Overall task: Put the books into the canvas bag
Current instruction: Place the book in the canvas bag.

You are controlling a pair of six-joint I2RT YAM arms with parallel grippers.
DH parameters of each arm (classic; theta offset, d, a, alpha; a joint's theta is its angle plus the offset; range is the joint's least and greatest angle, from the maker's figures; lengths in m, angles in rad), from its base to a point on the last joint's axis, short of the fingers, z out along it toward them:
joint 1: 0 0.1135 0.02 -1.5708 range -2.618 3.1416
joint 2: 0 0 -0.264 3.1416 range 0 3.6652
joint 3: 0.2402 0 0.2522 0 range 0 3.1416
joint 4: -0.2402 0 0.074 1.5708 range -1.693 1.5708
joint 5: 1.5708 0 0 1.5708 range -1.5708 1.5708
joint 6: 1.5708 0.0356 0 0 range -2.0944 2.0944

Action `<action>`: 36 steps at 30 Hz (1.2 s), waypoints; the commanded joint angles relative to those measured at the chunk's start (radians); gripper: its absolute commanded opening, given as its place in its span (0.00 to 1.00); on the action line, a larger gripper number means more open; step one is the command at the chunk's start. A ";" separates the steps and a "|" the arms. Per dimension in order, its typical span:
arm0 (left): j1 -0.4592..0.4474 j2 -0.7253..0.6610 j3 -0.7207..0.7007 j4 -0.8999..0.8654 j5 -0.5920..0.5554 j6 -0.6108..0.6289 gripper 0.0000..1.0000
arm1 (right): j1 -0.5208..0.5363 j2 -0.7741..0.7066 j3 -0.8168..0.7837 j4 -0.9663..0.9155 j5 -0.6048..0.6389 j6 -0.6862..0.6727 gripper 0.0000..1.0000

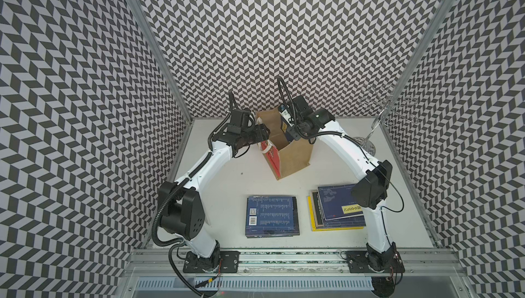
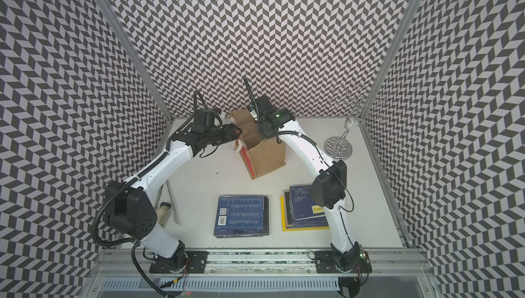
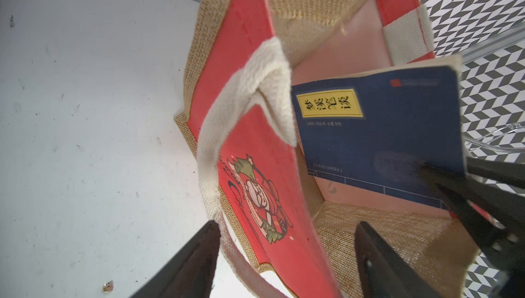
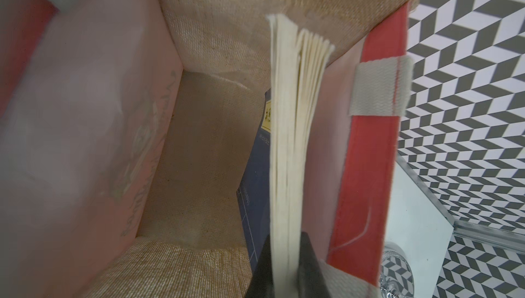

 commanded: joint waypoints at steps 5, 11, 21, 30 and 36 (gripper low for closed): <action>-0.002 -0.015 0.005 -0.011 -0.008 0.014 0.75 | -0.031 0.069 0.031 0.010 -0.108 0.052 0.00; -0.001 -0.022 -0.004 -0.007 -0.012 0.013 0.75 | -0.054 0.086 0.030 0.012 -0.104 0.081 0.01; -0.002 -0.029 -0.009 -0.003 -0.008 0.011 0.76 | -0.085 0.092 0.009 0.010 -0.103 0.112 0.24; -0.002 -0.037 -0.016 0.002 -0.005 0.010 0.76 | -0.092 0.098 0.006 0.016 -0.078 0.111 0.35; -0.002 -0.042 -0.020 0.006 0.000 0.008 0.76 | -0.095 0.094 0.050 0.036 -0.038 0.114 0.49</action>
